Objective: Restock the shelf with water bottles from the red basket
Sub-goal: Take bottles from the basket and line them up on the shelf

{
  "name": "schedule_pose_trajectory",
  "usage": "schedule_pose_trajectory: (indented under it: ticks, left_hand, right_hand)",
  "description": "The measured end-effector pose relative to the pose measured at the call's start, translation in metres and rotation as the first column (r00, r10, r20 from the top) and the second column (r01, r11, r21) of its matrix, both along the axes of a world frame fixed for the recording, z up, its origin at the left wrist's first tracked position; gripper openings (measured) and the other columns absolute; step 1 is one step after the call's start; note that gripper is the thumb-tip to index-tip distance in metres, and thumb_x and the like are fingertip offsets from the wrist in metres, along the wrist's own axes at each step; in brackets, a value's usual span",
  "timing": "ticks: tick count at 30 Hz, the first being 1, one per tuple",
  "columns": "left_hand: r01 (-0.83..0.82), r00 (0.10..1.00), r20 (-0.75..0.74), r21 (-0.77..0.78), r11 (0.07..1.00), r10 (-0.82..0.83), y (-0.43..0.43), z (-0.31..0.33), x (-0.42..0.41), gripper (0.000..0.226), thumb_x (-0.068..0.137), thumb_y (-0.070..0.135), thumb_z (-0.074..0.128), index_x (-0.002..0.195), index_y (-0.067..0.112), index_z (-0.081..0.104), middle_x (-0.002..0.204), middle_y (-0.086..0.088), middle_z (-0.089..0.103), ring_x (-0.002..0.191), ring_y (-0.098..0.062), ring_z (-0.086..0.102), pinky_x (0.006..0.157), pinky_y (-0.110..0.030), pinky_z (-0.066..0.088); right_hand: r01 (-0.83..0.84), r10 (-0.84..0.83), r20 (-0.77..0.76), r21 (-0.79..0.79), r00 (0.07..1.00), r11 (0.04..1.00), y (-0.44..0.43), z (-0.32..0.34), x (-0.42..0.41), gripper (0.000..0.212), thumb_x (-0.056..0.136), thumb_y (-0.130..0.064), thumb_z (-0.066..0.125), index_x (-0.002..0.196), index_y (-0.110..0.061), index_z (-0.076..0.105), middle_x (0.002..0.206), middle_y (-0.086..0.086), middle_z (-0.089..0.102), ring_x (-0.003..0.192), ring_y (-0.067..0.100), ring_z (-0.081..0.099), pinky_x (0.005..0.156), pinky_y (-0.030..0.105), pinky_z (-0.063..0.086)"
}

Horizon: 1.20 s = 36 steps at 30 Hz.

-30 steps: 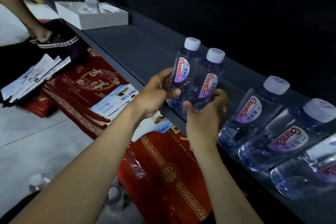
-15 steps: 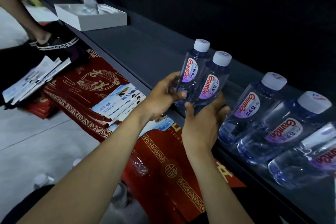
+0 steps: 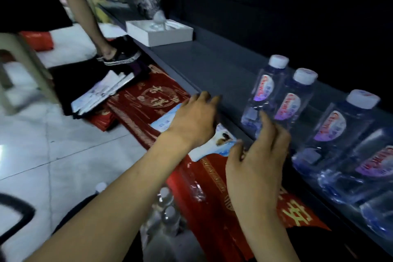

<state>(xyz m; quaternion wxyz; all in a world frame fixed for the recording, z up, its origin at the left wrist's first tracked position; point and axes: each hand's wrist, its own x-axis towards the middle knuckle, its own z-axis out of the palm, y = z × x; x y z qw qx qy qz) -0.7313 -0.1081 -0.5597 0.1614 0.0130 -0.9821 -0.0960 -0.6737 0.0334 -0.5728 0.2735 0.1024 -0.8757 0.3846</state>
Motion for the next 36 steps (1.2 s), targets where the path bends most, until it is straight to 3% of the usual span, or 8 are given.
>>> schedule_pose_trajectory:
  ticks: [4,8,18,24,27,29,32,36]
  left_hand:
    - [-0.203,0.979,-0.034,-0.139,0.969,0.200,-0.039,0.014,0.060,0.059,0.092,0.031,0.056,0.146,0.024,0.033,0.135,-0.007,0.046,0.129,-0.030,0.042,0.103,-0.043,0.038]
    - [-0.398,0.914,0.021,-0.138,0.907,0.405,-0.083,0.007,0.136,0.056,0.092,0.030,0.053,0.145,0.025,0.035,0.135,-0.008,0.048,0.127,-0.032,0.044,0.097,-0.043,0.041]
    - [-0.770,0.601,0.096,-0.199,0.607,0.794,-0.159,0.003,0.361,0.044,0.094,0.035,0.051,0.135,0.022,0.042,0.125,-0.008,0.055,0.116,-0.032,0.051,0.088,-0.042,0.045]
    - [-0.937,0.219,0.299,-0.202,0.286,0.929,-0.189,-0.028,0.510,0.051,0.094,0.034,0.047,0.143,0.024,0.038,0.130,-0.010,0.053,0.118,-0.031,0.052,0.092,-0.044,0.045]
    - [-0.979,0.112,0.404,-0.114,0.171,0.908,-0.197,-0.071,0.575,0.047,0.091,0.030,0.051,0.137,0.020,0.045,0.128,-0.012,0.056,0.115,-0.032,0.056,0.092,-0.043,0.049]
    - [-0.997,0.069,0.497,0.003,0.078,0.865,-0.200,-0.102,0.609,0.038,0.091,0.026,0.054,0.127,0.016,0.052,0.126,-0.011,0.060,0.112,-0.028,0.058,0.091,-0.037,0.048]
    - [-0.948,-0.024,0.662,0.224,-0.228,0.749,-0.202,-0.155,0.641,0.032,0.091,0.022,0.061,0.120,0.008,0.058,0.114,-0.013,0.065,0.099,-0.026,0.062,0.080,-0.031,0.047]
    - [-0.667,-0.010,0.790,0.451,-0.593,0.613,-0.201,-0.221,0.657,0.005,0.078,0.000,0.061,0.082,-0.003,0.059,0.058,-0.013,0.050,0.050,-0.020,0.044,0.056,-0.034,0.030]
  right_hand:
    - [-0.266,0.264,0.033,0.103,0.964,0.959,-0.047,-0.009,0.011,0.059,0.082,-0.003,0.064,0.137,-0.013,0.047,0.133,0.011,0.041,0.120,0.031,0.049,0.097,0.040,0.049]
    - [-0.488,0.468,0.163,0.125,0.869,0.864,-0.103,-0.014,0.031,0.053,0.088,-0.006,0.058,0.138,-0.018,0.047,0.133,0.006,0.038,0.122,0.029,0.046,0.097,0.040,0.046]
    - [-0.875,0.823,0.303,0.228,0.480,0.427,-0.217,-0.017,0.138,0.034,0.096,-0.015,0.051,0.129,-0.020,0.053,0.129,0.002,0.036,0.108,0.025,0.054,0.072,0.030,0.041]
    - [-0.945,0.896,0.361,0.285,0.259,0.158,-0.286,-0.005,0.247,0.031,0.097,-0.022,0.049,0.127,-0.021,0.052,0.134,0.003,0.033,0.116,0.023,0.051,0.083,0.038,0.053]
    - [-0.957,0.903,0.407,0.289,0.138,0.016,-0.320,-0.003,0.309,0.030,0.096,-0.018,0.047,0.126,-0.016,0.053,0.129,0.007,0.037,0.107,0.023,0.053,0.075,0.032,0.049]
    - [-0.958,0.887,0.457,0.276,0.060,-0.077,-0.337,-0.009,0.355,0.030,0.095,-0.016,0.049,0.125,-0.013,0.054,0.124,0.009,0.039,0.104,0.026,0.053,0.081,0.035,0.052]
    - [-0.967,0.807,0.586,0.152,-0.078,-0.204,-0.352,-0.032,0.424,0.031,0.095,-0.019,0.053,0.125,-0.013,0.053,0.123,0.009,0.042,0.097,0.023,0.055,0.083,0.037,0.052]
    - [-0.971,0.608,0.780,0.004,-0.146,-0.238,-0.360,-0.097,0.480,0.037,0.095,-0.019,0.053,0.132,-0.013,0.051,0.131,0.010,0.044,0.101,0.026,0.057,0.080,0.030,0.046]
